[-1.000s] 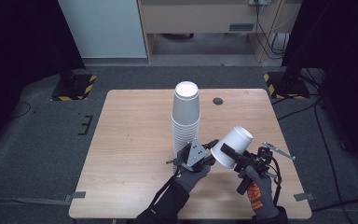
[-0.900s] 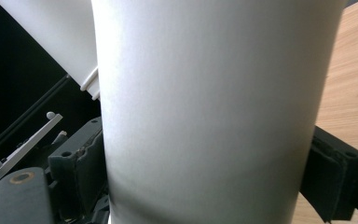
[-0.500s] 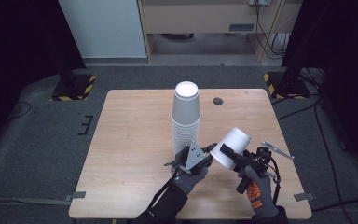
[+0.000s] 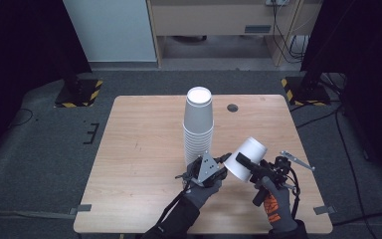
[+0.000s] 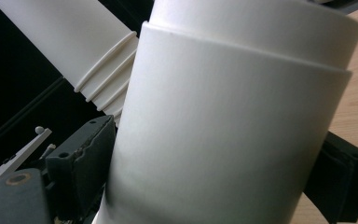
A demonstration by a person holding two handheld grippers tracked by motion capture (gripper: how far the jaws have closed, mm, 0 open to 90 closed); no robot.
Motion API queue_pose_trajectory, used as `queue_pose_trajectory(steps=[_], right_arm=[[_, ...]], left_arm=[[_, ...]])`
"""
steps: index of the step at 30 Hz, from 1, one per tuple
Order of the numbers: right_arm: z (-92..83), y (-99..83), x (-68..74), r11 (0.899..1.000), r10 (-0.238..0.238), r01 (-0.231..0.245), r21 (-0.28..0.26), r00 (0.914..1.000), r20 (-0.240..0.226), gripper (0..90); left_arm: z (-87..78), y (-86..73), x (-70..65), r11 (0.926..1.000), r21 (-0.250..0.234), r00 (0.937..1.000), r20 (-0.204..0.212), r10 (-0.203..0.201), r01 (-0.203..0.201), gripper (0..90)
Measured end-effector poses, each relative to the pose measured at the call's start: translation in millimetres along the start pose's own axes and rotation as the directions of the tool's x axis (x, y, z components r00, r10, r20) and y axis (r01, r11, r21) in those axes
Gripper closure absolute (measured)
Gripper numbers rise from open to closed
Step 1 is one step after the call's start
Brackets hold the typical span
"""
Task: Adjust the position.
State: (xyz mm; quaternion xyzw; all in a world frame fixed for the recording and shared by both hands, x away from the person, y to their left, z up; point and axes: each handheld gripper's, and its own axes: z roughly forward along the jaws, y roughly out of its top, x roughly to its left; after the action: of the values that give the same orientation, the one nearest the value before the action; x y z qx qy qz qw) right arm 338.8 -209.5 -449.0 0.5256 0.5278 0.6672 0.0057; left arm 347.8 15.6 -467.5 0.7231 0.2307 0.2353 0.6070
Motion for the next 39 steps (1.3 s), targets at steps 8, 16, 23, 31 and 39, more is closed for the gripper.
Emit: queue_pose_trajectory(steps=[8,16,23,31,39], right_arm=[[2.4,-2.0,1.1,1.000,-0.004,0.004,0.013,0.9999,-0.012,13.4],[1.9,-0.6,-0.8,1.000,-0.011,0.011,0.009,0.9999,-0.013,10.1],[2.2,0.9,-2.2,0.998,-0.053,0.053,-0.016,0.9986,-0.003,4.3],[0.4,3.4,-4.5,0.996,-0.068,0.069,-0.050,0.9974,0.025,4.3],[-3.7,7.3,-11.4,0.989,-0.125,0.132,-0.067,0.9871,0.100,5.6]], left_arm=[[5.0,1.3,-2.2,0.9998,-0.013,0.9998,0.015,0.015,-0.014,71.4],[1.2,2.2,-1.2,0.9998,0.007,0.9998,0.010,0.017,-0.017,82.6],[-6.3,3.2,0.3,0.9999,0.006,0.9997,0.020,0.010,-0.011,84.0],[-12.3,3.7,-2.8,0.9997,0.012,0.9987,0.048,0.019,-0.019,85.4],[-20.9,6.6,-2.6,0.9994,0.020,0.9972,0.070,0.028,-0.029,85.8]])
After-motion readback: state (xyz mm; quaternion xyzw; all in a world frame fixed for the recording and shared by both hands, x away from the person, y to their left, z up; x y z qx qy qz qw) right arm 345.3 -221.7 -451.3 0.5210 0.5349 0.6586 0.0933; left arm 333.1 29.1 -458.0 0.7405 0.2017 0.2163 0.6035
